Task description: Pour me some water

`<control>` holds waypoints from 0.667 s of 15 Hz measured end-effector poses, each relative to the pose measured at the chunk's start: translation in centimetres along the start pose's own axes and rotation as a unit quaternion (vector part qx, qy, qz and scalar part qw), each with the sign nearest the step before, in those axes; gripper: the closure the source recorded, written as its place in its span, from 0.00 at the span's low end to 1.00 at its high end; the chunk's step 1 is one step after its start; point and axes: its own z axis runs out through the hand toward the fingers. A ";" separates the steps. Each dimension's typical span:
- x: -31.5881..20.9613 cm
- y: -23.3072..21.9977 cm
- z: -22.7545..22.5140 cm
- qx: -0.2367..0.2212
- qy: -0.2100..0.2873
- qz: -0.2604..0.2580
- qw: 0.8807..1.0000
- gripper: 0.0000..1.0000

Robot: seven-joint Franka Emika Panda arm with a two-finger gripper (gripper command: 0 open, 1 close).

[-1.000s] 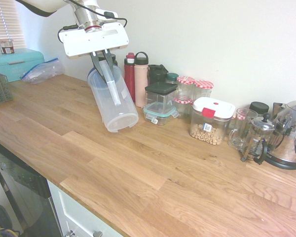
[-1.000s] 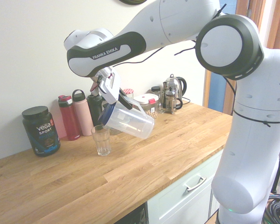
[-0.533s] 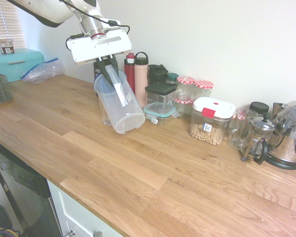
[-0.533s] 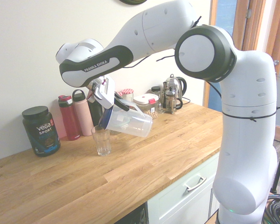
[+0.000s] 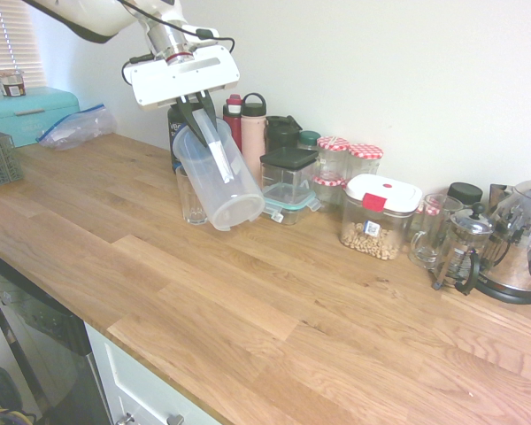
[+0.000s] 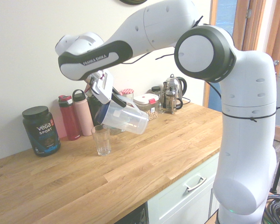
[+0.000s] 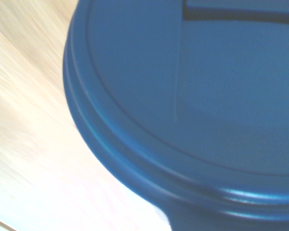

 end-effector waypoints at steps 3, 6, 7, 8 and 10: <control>-4.1 6.2 -1.8 0.075 0.033 0.061 0.995 1.00; -4.6 9.9 -0.2 0.141 0.052 0.125 0.981 1.00; -4.9 11.0 0.8 0.162 0.055 0.145 0.975 1.00; -5.5 12.2 2.2 0.180 0.057 0.167 0.968 1.00; -6.7 14.3 5.6 0.212 0.063 0.214 0.952 1.00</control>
